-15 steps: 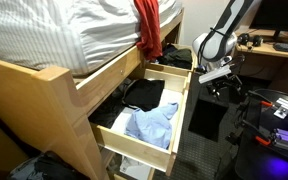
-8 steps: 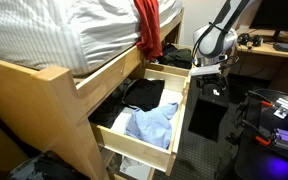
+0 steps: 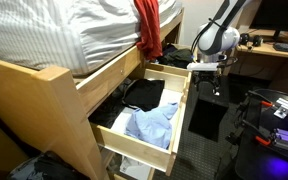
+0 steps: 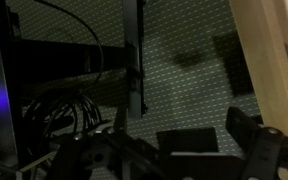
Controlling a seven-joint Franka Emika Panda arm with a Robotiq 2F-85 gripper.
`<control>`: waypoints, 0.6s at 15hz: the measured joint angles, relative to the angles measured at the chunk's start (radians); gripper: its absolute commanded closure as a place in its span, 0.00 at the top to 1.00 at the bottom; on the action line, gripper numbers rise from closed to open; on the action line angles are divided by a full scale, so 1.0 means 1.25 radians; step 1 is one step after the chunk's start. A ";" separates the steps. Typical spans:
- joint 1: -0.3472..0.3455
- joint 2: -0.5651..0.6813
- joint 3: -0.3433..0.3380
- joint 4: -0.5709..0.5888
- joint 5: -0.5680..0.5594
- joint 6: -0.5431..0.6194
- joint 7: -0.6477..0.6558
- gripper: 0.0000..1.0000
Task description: Close the topmost drawer on the left
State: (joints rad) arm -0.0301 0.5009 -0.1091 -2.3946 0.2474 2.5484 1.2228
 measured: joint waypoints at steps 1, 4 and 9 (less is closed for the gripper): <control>0.002 0.001 -0.001 0.001 0.000 0.000 0.001 1.00; 0.003 0.027 0.007 0.034 0.000 -0.047 -0.023 1.00; 0.003 0.133 0.040 0.108 0.041 -0.077 -0.062 1.00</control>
State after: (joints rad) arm -0.0261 0.6678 -0.0586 -2.2594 0.2984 2.4523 1.1458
